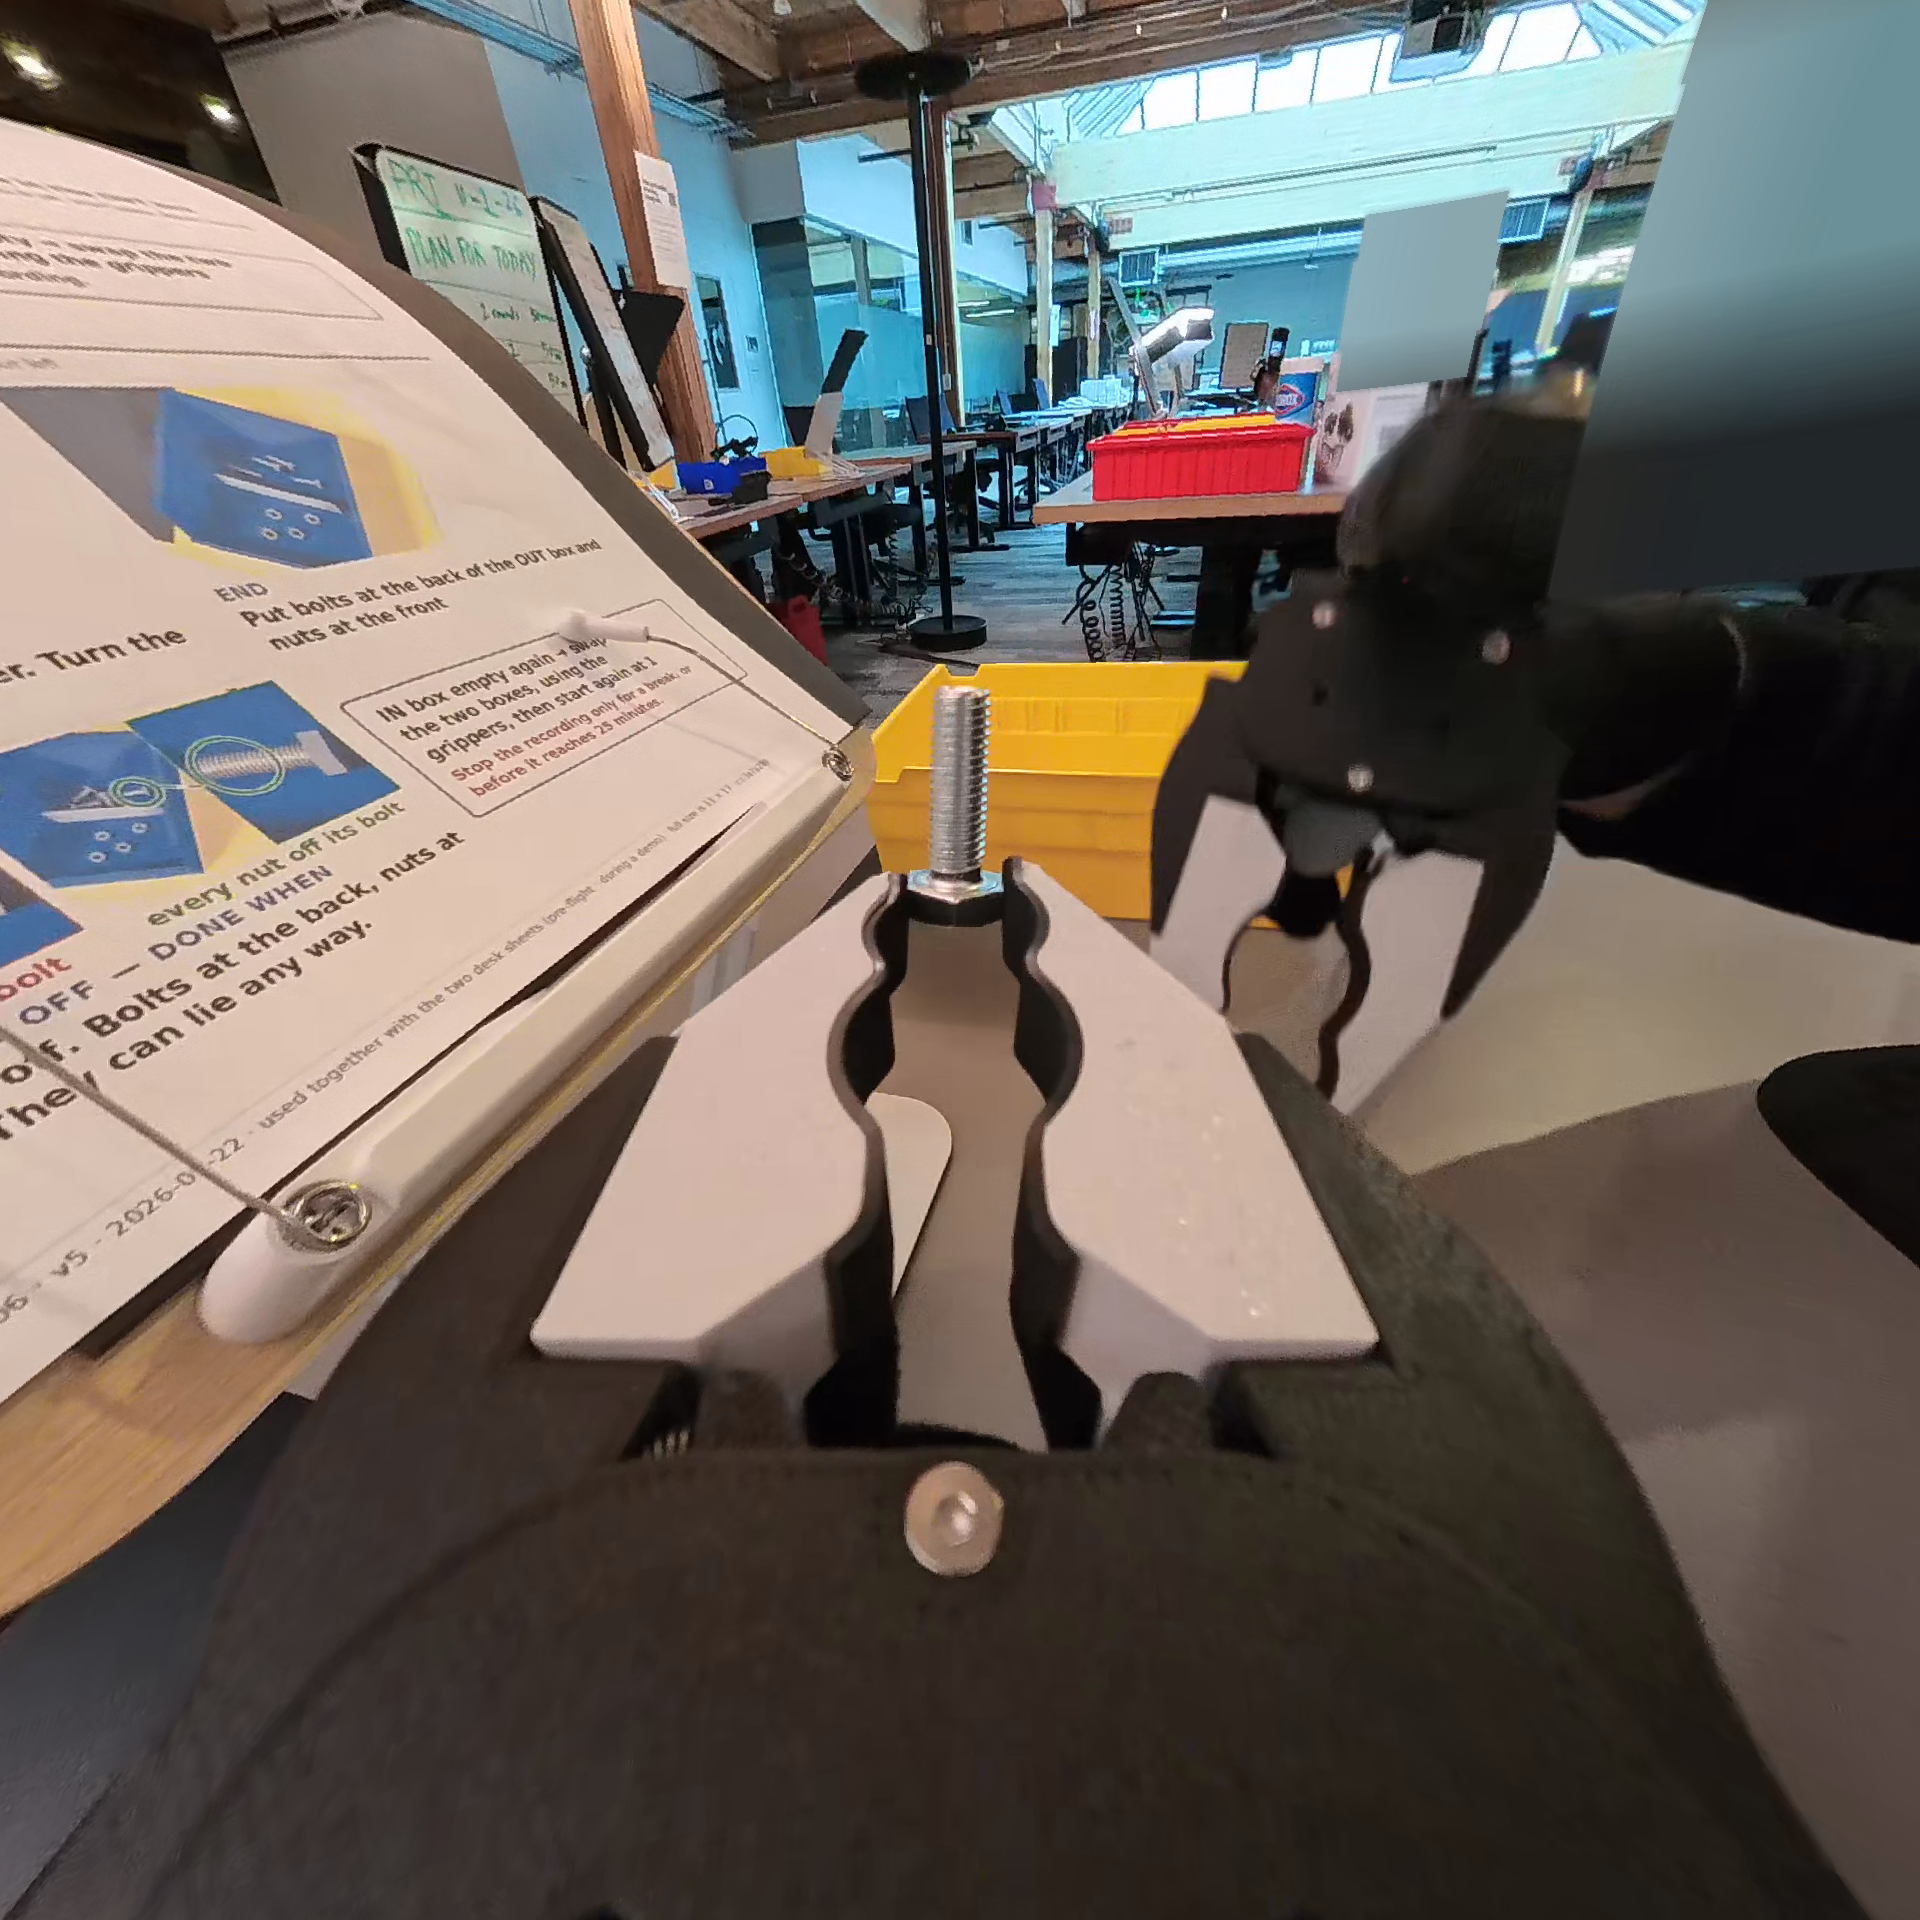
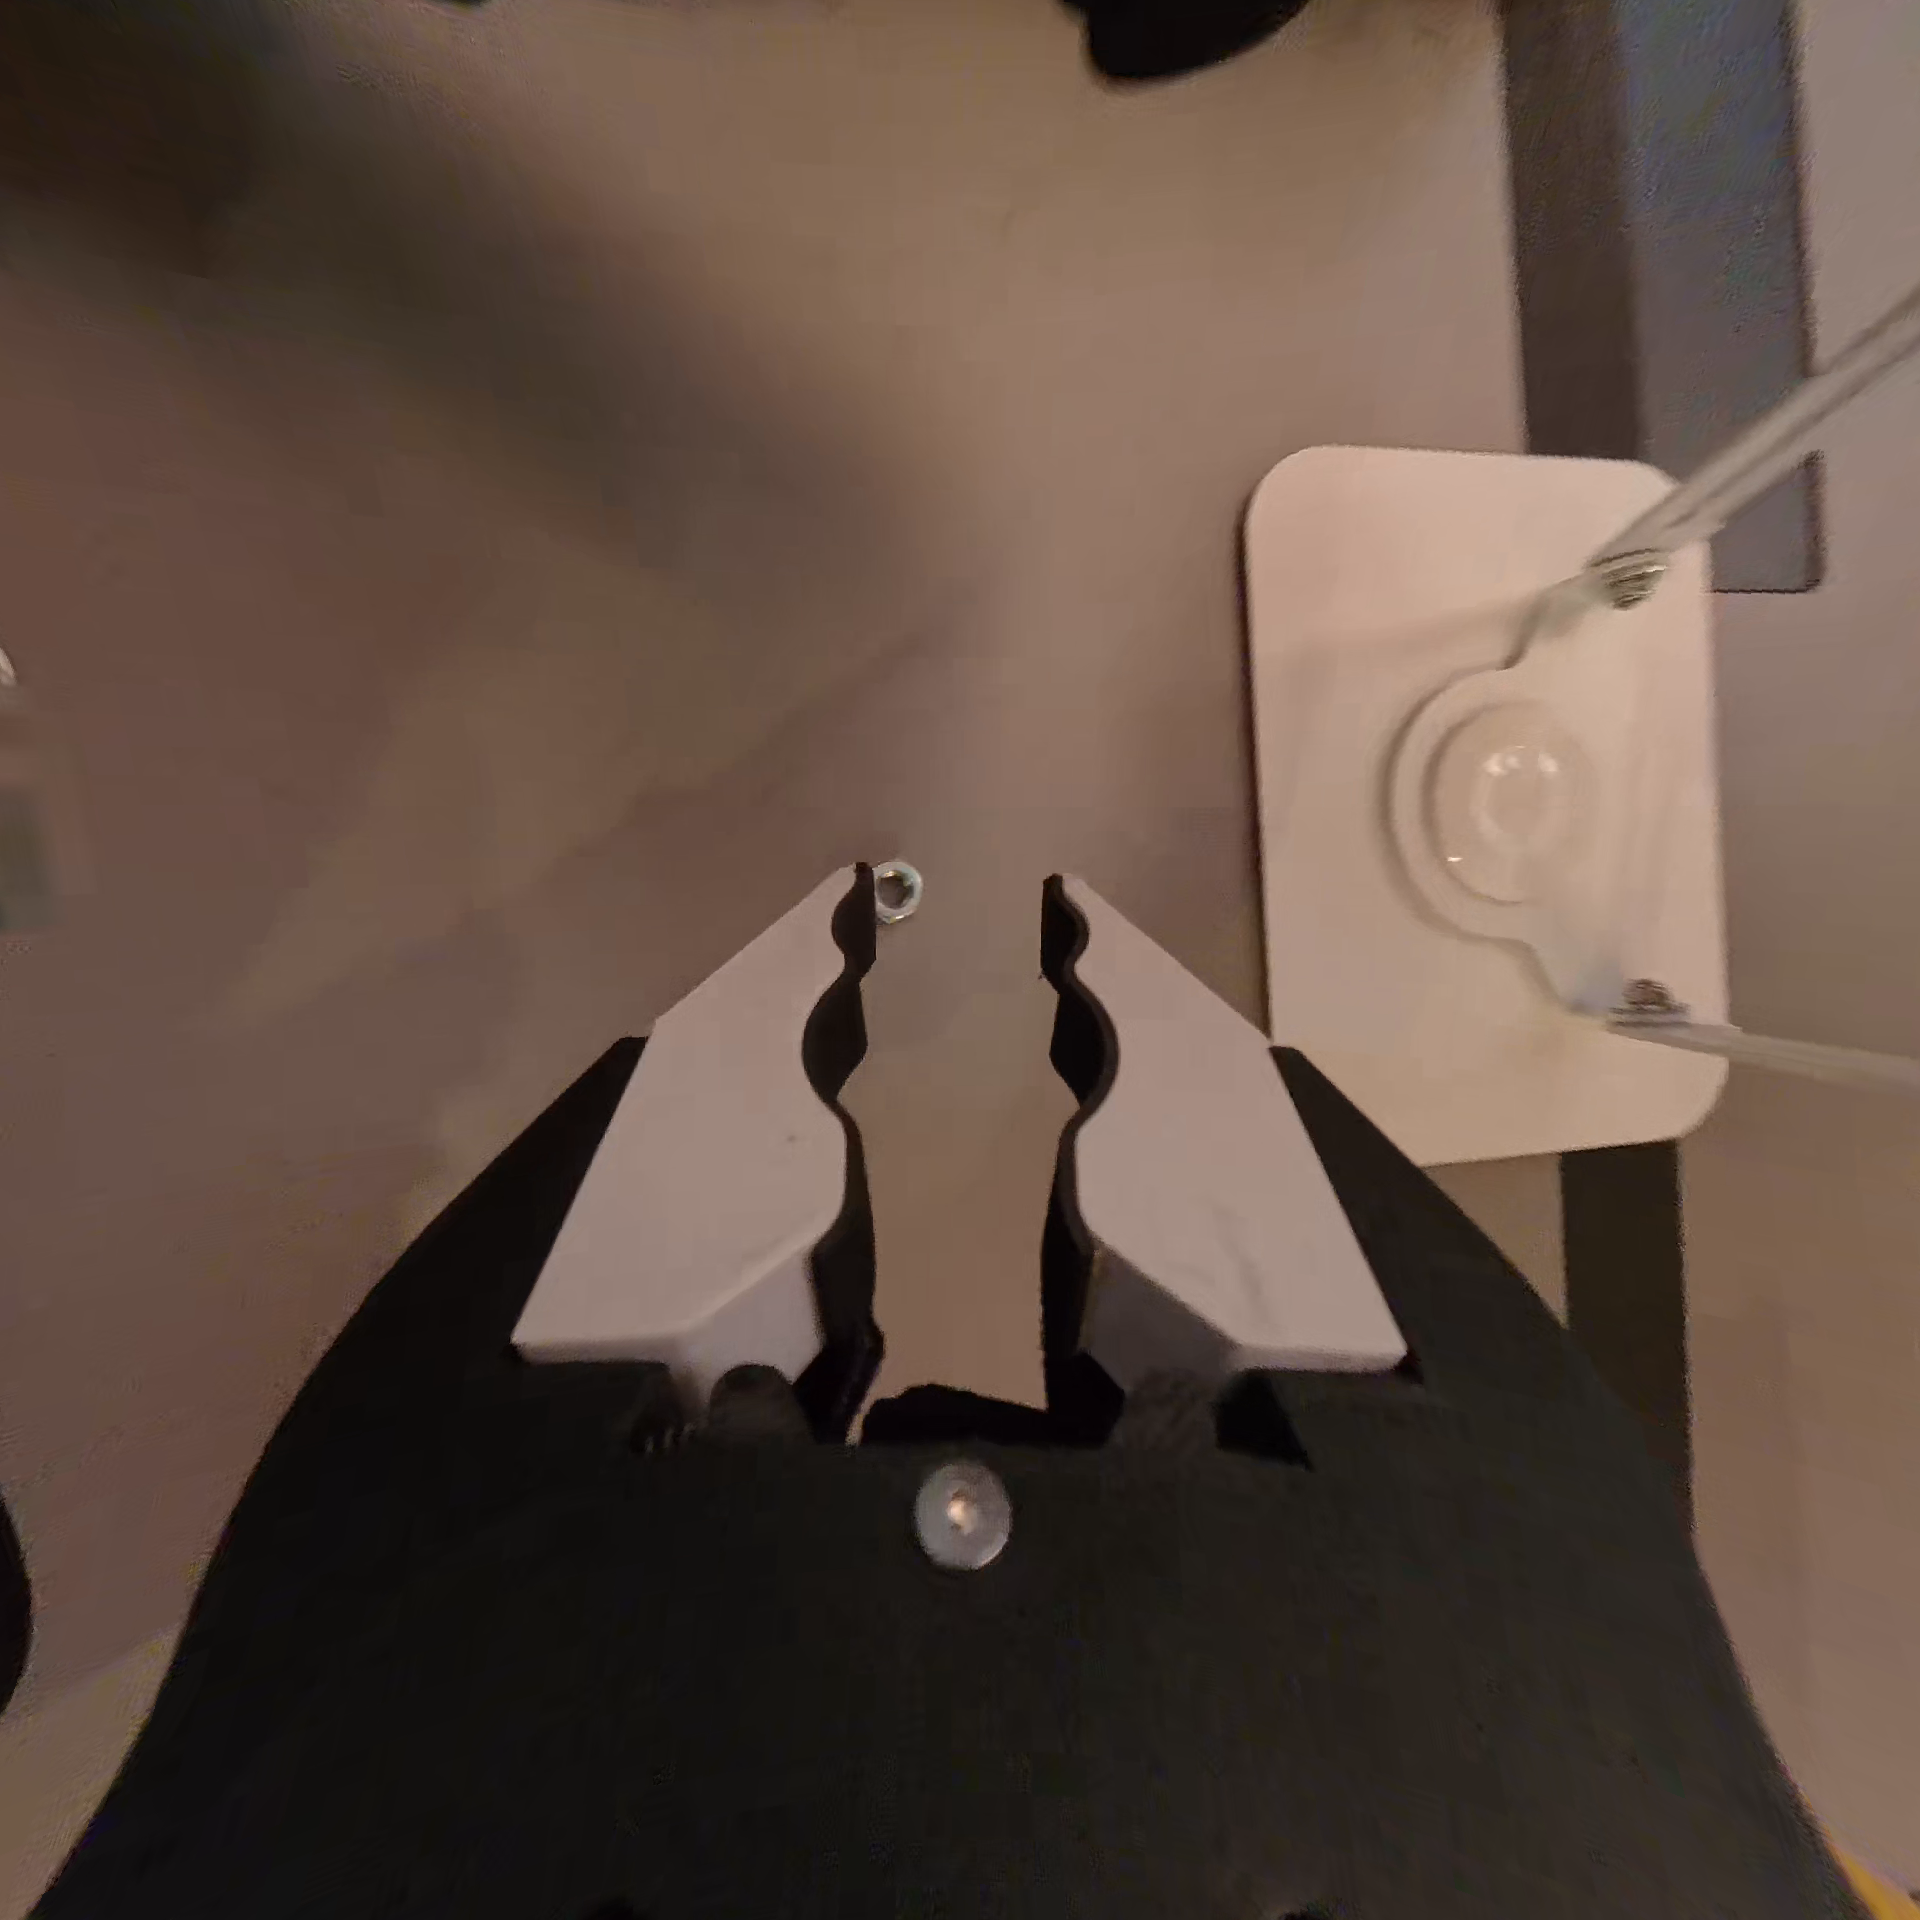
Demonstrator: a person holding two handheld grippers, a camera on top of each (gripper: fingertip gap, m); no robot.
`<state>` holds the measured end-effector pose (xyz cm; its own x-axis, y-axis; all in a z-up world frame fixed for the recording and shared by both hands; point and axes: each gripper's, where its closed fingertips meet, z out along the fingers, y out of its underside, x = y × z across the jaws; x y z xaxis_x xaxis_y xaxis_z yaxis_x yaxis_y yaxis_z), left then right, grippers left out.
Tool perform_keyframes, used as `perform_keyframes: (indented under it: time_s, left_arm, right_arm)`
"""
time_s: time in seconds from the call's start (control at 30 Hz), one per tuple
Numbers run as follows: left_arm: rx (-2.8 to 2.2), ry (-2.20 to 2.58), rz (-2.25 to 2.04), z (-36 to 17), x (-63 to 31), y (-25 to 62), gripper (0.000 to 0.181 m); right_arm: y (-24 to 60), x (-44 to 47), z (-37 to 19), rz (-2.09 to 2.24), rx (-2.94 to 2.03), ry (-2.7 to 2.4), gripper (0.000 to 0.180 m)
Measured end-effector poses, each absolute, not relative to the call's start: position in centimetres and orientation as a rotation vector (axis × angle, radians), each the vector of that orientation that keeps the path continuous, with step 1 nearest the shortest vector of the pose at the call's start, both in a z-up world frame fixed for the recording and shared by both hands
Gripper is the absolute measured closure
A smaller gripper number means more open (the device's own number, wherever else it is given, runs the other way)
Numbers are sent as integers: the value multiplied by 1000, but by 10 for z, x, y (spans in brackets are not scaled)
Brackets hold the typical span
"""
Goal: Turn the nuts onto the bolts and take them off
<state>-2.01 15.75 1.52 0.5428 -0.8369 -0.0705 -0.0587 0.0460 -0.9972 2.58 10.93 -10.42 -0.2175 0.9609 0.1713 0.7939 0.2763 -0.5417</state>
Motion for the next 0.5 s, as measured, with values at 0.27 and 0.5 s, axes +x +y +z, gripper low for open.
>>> perform_keyframes:
  time_s: [0.27, 0.5]
  left_arm:
    - [-1415, 828, -708, 16, -23, 158, 164]
    - [-1424, 836, -712, 13, -21, 158, 164]
  right_arm:
    - [103, 25, -162, 464, -1606, -2183, 151]
    - [102, 24, -183, 468, -1592, -2238, 155]
